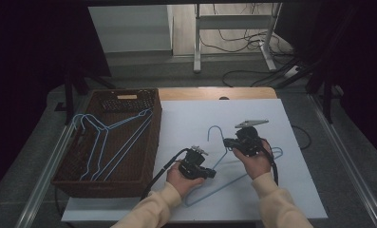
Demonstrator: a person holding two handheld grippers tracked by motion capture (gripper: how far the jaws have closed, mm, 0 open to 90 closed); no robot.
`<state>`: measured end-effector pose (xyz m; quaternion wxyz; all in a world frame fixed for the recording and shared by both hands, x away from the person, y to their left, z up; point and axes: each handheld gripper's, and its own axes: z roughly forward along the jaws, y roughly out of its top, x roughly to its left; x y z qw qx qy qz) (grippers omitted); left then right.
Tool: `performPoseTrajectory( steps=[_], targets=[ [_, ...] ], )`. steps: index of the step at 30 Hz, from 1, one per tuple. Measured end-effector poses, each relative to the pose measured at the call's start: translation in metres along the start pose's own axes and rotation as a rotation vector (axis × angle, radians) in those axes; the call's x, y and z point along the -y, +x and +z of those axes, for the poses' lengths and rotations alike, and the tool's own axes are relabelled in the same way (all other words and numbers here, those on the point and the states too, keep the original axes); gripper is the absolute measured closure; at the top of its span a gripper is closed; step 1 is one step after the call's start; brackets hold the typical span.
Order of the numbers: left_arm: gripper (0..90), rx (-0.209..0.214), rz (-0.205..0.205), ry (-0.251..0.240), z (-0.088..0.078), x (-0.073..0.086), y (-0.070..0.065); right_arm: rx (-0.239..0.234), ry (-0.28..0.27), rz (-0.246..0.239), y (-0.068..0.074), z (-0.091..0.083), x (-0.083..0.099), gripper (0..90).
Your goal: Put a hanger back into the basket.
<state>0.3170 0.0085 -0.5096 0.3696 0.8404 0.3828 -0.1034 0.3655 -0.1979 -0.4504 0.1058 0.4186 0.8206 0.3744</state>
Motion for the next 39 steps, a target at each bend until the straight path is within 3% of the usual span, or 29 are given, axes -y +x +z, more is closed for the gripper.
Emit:
performPoseTrajectory(
  steps=[3, 8, 14, 20, 26, 34, 39],
  targets=[
    [86.5, 0.013, -0.014, -0.025, -0.007, -0.001, 0.0, -0.017, -0.026, 0.002, -0.001, -0.004, 0.0, 82.1],
    [86.5, 0.04, -0.046, -0.076, -0.024, -0.002, 0.002, -0.042, -0.11, 0.022, -0.006, -0.021, 0.0, 60.2],
    [86.6, 0.077, -0.054, -0.134, -0.047, -0.002, -0.003, -0.061, -0.177, 0.016, -0.011, -0.045, 0.007, 46.9],
    [86.5, 0.117, -0.061, -0.174, -0.068, -0.002, -0.009, -0.056, -0.234, 0.017, -0.019, -0.068, 0.022, 42.8],
    [86.5, 0.13, -0.042, -0.212, -0.092, -0.004, -0.015, -0.047, -0.266, 0.017, -0.027, -0.085, 0.034, 42.1],
    [86.5, 0.133, -0.04, -0.282, -0.132, -0.005, -0.011, -0.033, -0.266, 0.033, -0.035, -0.092, 0.048, 41.8],
    [86.5, 0.117, -0.031, -0.338, -0.165, 0.0, -0.006, -0.03, -0.254, 0.035, -0.038, -0.091, 0.05, 41.5]
  ],
)
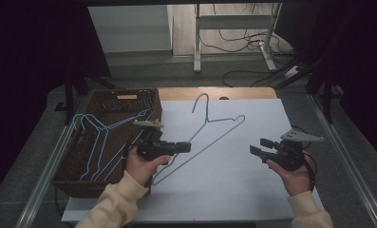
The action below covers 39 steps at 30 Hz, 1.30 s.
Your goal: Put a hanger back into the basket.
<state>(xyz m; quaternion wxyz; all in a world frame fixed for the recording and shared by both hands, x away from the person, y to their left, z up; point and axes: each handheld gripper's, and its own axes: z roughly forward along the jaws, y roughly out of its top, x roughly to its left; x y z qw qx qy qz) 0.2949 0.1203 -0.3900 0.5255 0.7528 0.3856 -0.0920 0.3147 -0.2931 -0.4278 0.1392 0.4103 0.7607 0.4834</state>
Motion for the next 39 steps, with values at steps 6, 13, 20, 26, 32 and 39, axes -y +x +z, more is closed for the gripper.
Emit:
performPoseTrajectory(
  steps=[6, 13, 20, 26, 32, 39],
  targets=[
    [86.5, -0.017, -0.013, -0.073, -0.043, -0.003, 0.007, -0.007, 0.025, -0.006, -0.001, 0.007, 0.003, 40.7],
    [86.5, -0.046, -0.029, -0.133, -0.079, -0.002, 0.016, -0.012, 0.063, -0.025, -0.002, 0.014, 0.009, 37.7],
    [86.5, -0.094, -0.041, -0.184, -0.116, 0.007, 0.031, -0.018, 0.103, -0.045, 0.0, 0.02, 0.013, 35.2],
    [86.5, -0.14, -0.065, -0.226, -0.141, 0.016, 0.05, -0.008, 0.111, -0.039, 0.0, 0.018, 0.015, 34.7],
    [86.5, -0.191, -0.11, -0.266, -0.158, 0.027, 0.072, 0.001, 0.121, -0.042, 0.0, 0.018, 0.017, 34.5],
    [86.5, -0.226, -0.146, -0.292, -0.171, 0.038, 0.091, 0.009, 0.133, -0.041, -0.001, 0.019, 0.018, 34.4]
  ],
)
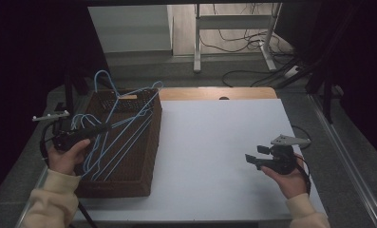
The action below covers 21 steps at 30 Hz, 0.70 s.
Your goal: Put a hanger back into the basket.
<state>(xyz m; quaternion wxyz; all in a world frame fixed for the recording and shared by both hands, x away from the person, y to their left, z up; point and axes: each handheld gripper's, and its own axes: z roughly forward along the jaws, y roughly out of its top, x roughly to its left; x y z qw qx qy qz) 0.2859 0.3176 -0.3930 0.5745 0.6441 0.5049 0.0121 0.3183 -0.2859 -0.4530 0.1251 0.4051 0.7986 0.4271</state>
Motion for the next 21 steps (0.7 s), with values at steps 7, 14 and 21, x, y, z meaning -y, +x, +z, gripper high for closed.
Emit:
performPoseTrajectory(
  steps=[7, 14, 21],
  targets=[
    [86.5, -0.027, -0.019, -0.006, -0.011, 0.008, 0.015, 0.002, 0.002, -0.002, 0.0, 0.001, 0.0, 34.4],
    [86.5, -0.02, -0.039, 0.026, -0.008, 0.017, 0.03, 0.002, 0.006, -0.002, 0.0, 0.002, 0.0, 34.4],
    [86.0, -0.035, -0.049, 0.105, 0.002, 0.024, 0.043, 0.003, 0.007, -0.005, 0.0, 0.003, -0.001, 34.4]
  ],
)
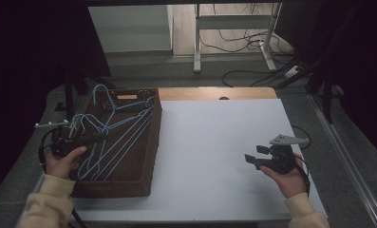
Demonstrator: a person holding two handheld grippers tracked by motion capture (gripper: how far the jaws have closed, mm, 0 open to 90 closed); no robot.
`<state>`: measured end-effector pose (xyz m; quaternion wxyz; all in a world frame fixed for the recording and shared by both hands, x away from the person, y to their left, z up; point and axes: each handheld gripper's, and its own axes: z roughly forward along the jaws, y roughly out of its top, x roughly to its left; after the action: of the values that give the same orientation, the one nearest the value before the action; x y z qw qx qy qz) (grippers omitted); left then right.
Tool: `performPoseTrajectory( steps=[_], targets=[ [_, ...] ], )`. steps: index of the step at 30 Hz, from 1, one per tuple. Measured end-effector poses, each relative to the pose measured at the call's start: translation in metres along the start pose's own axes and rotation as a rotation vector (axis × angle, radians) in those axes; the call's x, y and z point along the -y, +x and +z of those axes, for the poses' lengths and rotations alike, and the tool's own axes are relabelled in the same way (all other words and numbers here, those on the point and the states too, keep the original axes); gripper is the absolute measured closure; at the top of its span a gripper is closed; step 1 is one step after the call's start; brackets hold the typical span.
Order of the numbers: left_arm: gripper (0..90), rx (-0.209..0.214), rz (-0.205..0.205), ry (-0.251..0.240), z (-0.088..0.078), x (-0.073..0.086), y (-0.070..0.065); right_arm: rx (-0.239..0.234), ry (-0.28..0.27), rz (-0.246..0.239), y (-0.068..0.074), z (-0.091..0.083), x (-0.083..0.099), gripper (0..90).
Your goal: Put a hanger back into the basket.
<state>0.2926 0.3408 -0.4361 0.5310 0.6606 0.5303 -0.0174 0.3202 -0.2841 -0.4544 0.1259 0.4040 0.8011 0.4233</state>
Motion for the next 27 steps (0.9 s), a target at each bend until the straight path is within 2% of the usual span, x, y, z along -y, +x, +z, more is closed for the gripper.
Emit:
performPoseTrajectory(
  steps=[1, 2, 3, 4, 6, 9, 11, 14, 19, 24, 27],
  targets=[
    [82.9, -0.019, -0.002, 0.011, 0.002, 0.001, 0.001, 0.0, 0.0, 0.002, 0.0, 0.0, 0.0, 34.4],
    [75.2, -0.074, 0.002, 0.027, 0.003, 0.002, 0.003, -0.001, -0.001, 0.003, 0.0, 0.0, 0.0, 34.4],
    [62.6, -0.123, 0.008, 0.028, 0.004, 0.002, 0.003, -0.001, -0.002, 0.003, 0.0, -0.001, 0.0, 34.4],
    [54.8, -0.162, 0.017, 0.028, 0.004, 0.002, 0.002, -0.001, -0.002, 0.002, 0.0, -0.001, 0.0, 34.4],
    [43.5, -0.214, 0.031, 0.021, 0.002, 0.001, -0.001, -0.001, -0.003, 0.001, 0.0, -0.001, 0.0, 34.4],
    [37.2, -0.245, 0.088, 0.015, 0.001, 0.0, -0.011, -0.002, -0.003, -0.001, 0.001, -0.001, -0.001, 34.4],
    [34.4, -0.262, 0.145, 0.019, 0.002, -0.001, -0.024, -0.002, -0.004, -0.002, 0.001, -0.001, -0.001, 34.4],
    [33.3, -0.246, 0.2, 0.028, 0.006, 0.001, -0.038, -0.001, -0.006, -0.002, 0.002, -0.002, -0.001, 34.3],
    [30.5, -0.174, 0.293, 0.053, 0.019, 0.006, -0.065, -0.007, -0.007, -0.006, 0.002, -0.003, -0.001, 33.4],
    [29.2, -0.104, 0.353, 0.093, 0.038, 0.016, -0.086, -0.025, -0.001, -0.012, 0.002, -0.006, 0.001, 30.9],
    [28.6, -0.077, 0.377, 0.113, 0.047, 0.021, -0.095, -0.037, 0.004, -0.023, 0.002, -0.008, 0.004, 28.0]
  ],
)
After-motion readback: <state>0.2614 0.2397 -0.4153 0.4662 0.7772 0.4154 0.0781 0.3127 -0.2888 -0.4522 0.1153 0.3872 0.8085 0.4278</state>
